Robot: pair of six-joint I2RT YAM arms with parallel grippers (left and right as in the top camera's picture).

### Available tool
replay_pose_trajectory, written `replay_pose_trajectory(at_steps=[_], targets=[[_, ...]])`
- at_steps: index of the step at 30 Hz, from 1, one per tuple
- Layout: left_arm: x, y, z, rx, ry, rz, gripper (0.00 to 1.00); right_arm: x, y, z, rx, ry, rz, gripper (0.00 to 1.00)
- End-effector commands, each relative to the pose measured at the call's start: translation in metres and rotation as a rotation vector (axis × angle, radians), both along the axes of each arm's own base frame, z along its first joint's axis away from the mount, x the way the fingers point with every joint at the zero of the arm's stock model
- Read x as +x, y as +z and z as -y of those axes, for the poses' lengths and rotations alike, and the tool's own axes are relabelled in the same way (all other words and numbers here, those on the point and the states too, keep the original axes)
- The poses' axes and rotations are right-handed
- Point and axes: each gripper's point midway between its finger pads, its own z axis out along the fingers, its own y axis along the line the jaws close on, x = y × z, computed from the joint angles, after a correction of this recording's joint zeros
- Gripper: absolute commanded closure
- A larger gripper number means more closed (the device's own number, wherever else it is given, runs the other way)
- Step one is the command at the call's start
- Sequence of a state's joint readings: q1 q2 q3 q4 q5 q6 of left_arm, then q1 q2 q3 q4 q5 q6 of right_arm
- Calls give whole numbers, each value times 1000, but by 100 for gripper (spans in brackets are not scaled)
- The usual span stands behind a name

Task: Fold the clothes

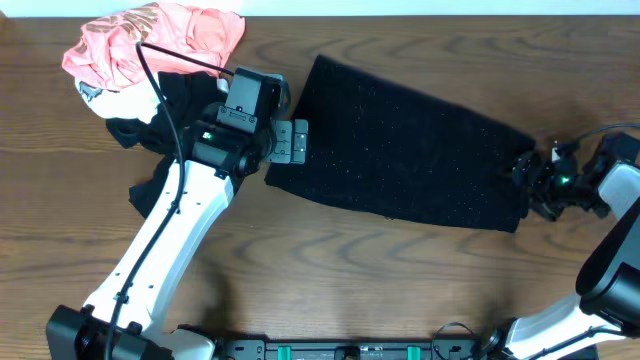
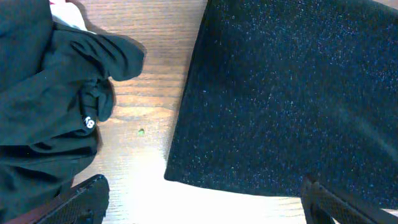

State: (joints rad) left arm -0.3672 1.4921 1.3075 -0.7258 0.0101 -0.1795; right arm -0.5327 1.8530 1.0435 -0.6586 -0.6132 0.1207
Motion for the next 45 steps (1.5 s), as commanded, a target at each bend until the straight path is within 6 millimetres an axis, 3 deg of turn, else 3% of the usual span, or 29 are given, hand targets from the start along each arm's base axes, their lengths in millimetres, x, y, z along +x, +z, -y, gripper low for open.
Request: replay_pose_trajectory(at_steps=[1,8,12,16,18,21,27,37,40,45], targets=[[1,5,-5,16,14,15,2,-13,-31,-10,68,16,-68,4],[1,5,-6,16,14,14,2,-12,-54,-22,155,22,-86,7],[1,5,-5,16,14,14,2,-10,-61,-24,164,29,-78,32],[1,5,-5,16,14,14,2,-6,-61,-21,151,34,-58,72],[1,5,-5,16,14,14,2,-3,-59,-19,147,32,-50,85],[1,5,-5,15,15,14,2,7,-52,-14,143,31,-24,94],[0,4,-6,10,24,9,2,37,-20,10,123,28,38,97],[-1,4,-3,-11,46,2,2,82,66,52,32,76,158,90],[-1,4,-2,-13,45,3,2,87,86,46,18,129,174,87],[0,5,-1,-23,57,8,2,91,97,11,13,241,161,87]])
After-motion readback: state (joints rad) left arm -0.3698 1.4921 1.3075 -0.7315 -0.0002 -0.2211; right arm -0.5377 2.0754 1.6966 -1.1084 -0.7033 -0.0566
